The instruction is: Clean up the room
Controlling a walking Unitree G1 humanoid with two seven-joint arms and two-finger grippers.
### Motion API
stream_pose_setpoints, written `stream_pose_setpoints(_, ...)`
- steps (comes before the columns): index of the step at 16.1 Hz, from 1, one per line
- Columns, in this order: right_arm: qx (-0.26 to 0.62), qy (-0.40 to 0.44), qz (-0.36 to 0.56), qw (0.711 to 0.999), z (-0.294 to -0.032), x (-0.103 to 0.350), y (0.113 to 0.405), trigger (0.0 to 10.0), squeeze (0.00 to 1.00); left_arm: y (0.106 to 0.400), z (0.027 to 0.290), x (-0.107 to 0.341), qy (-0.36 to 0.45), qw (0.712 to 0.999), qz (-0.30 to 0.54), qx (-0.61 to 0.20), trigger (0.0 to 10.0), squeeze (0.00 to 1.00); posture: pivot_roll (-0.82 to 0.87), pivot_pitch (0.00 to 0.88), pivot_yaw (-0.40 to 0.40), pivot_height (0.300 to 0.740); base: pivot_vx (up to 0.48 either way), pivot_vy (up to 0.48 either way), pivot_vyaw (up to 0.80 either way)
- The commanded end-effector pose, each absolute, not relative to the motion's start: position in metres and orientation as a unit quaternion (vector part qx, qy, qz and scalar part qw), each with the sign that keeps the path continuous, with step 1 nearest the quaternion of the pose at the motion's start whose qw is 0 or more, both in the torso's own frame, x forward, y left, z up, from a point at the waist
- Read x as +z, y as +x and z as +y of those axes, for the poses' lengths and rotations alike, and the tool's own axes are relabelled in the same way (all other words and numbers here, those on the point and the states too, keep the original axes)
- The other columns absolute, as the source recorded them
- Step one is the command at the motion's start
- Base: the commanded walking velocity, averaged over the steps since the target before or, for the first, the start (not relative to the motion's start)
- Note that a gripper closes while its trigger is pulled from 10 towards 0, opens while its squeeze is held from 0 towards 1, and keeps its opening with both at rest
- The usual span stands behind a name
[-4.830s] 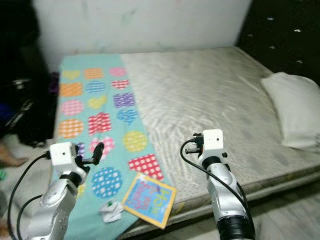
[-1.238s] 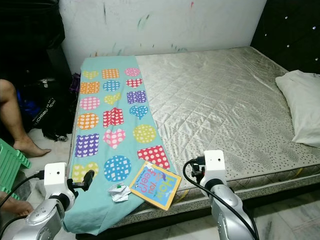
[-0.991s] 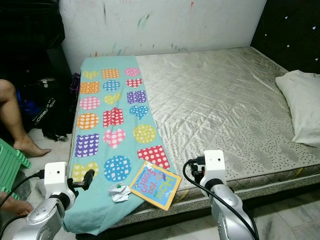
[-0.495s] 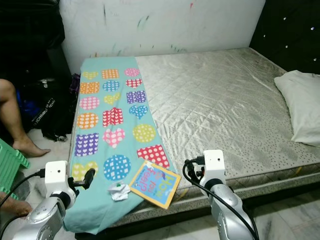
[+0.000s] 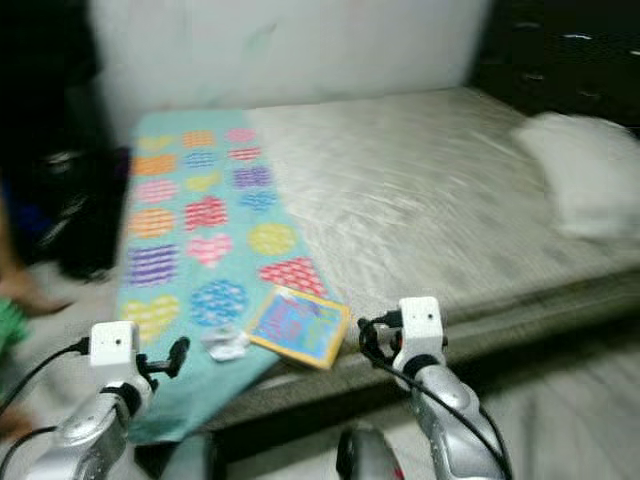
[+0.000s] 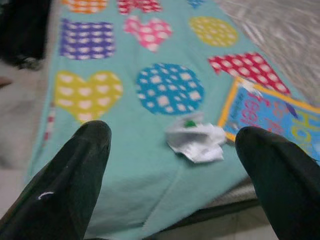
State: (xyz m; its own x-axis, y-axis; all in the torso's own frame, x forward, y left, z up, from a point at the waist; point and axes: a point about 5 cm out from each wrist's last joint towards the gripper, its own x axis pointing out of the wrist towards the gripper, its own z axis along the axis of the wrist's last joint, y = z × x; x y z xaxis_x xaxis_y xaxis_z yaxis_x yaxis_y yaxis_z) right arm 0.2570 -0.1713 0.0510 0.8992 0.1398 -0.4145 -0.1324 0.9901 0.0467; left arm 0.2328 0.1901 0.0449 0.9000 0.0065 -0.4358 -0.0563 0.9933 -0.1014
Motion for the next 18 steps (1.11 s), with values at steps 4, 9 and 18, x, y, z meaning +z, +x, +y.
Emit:
stream_pose_setpoints(4, 0.083, 0.002, 0.201, 0.976, -0.1686, 0.0569, 0.2652, 10.0, 0.0, 0.2326, 0.1925, 0.0461, -0.051, 0.975, 0.215, 0.028, 10.0, 0.0, -0.11, 0.0, -0.011, 0.603, 0.0, 0.0, 0.0)
stream_pose_setpoints(9, 0.092, -0.003, 0.196, 0.976, -0.1668, 0.0575, 0.2655, 10.0, 0.0, 0.2349, 0.1923, 0.0498, -0.049, 0.978, 0.201, 0.028, 10.0, 0.0, -0.11, 0.0, -0.008, 0.603, 0.0, 0.0, 0.0)
stream_pose_setpoints(18, 0.103, 0.004, 0.199, 0.975, -0.1657, 0.0558, 0.2645, 10.0, 0.0, 0.2336, 0.1921, 0.0517, -0.057, 0.98, 0.189, 0.031, 10.0, 0.0, -0.11, 0.0, -0.01, 0.603, 0.318, 0.0, 0.0)
